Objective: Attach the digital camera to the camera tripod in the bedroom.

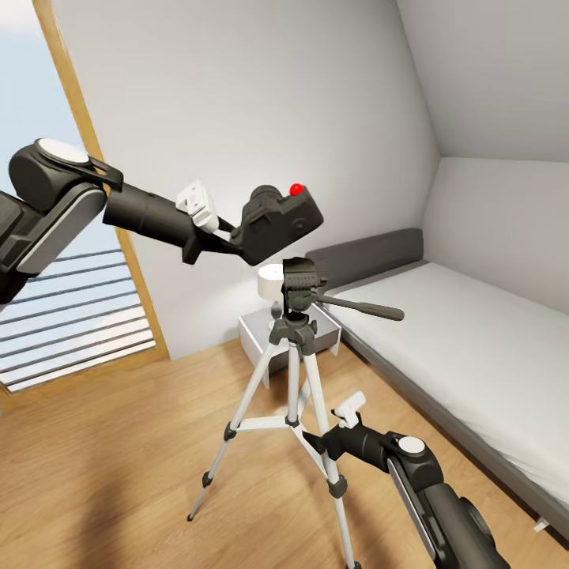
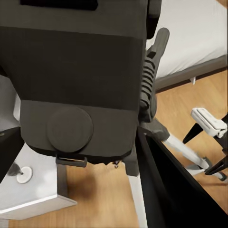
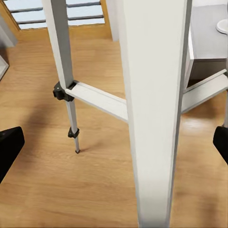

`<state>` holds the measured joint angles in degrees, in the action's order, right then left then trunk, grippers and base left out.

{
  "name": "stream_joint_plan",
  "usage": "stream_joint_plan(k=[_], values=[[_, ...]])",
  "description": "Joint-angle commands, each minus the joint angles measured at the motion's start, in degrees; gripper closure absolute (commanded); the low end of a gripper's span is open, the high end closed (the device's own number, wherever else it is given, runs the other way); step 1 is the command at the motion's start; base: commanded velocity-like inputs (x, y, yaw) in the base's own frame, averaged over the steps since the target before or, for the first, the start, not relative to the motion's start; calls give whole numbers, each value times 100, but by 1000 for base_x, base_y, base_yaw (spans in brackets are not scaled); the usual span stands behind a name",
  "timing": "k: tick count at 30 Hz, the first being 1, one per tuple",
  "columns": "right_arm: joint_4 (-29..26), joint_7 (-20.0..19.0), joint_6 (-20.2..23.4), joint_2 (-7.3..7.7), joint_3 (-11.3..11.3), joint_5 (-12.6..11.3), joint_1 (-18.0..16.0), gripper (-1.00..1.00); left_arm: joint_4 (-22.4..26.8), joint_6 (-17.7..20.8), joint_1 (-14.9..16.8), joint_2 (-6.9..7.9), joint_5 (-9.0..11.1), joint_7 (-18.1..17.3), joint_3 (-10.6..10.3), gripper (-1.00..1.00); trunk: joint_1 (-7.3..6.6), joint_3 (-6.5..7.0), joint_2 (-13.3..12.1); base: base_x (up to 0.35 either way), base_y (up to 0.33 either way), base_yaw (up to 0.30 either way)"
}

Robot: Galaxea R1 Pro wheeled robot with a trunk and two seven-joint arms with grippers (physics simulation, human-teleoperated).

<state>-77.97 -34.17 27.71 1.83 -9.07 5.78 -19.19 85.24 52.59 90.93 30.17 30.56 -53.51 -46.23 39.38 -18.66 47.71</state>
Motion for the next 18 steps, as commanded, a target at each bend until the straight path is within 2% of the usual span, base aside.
stream_joint_plan(k=[1,6,11,18], values=[[4,-35,12,5,-3,64,-9,-100,-14,0,29,-15,-7,-35,-12,100,1,-8,6,0,0,0],[33,-36,-14,18,-22,122,-17,-100,-53,-7,74,-84,-7,-77,-15,100,1,-8,6,0,0,0],[47,-38,-142,11,-35,402,-21,-100,-86,-13,95,-140,-7,-97,-27,100,1,-8,6,0,0,0],[52,-43,-202,0,-40,565,-22,-100,-101,-16,112,-161,-7,-104,-60,100,1,-8,6,0,0,0]])
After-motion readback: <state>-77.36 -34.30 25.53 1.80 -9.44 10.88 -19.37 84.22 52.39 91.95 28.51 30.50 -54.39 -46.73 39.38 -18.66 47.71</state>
